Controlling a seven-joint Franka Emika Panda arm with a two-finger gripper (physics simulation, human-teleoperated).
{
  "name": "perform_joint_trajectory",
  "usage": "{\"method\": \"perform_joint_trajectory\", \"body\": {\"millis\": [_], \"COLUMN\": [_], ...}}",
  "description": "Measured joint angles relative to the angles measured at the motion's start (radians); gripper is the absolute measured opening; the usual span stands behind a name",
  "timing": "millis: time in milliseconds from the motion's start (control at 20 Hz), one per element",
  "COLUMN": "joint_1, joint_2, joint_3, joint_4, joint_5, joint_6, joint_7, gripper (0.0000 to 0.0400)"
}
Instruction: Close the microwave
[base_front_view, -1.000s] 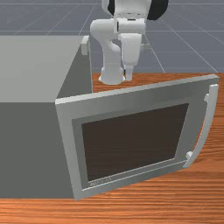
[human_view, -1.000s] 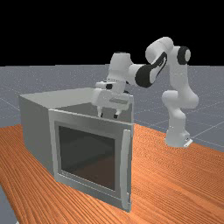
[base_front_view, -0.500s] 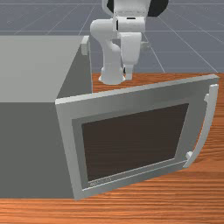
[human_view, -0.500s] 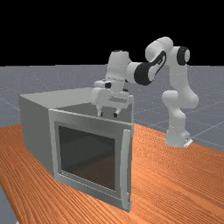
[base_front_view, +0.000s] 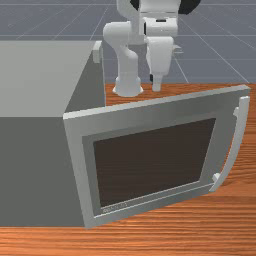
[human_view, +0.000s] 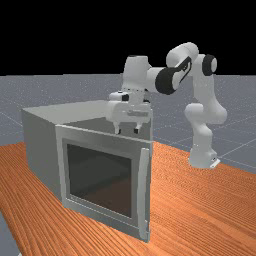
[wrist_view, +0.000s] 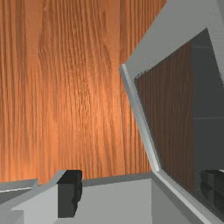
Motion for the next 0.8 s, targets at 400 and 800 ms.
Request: {"method": "perform_joint_trajectory", "body": {"millis": [400,800], "joint_1": [0.0,-0.001], "joint_2": [0.096,0.101], "joint_3": [0.0,-0.002], "joint_4": [0.144,0.048], "joint_5": [0.002,-0.003], "joint_6": [-0.07,0.051], "joint_7": [-0.006,-0.001], "gripper": [0.04,0.04]}}
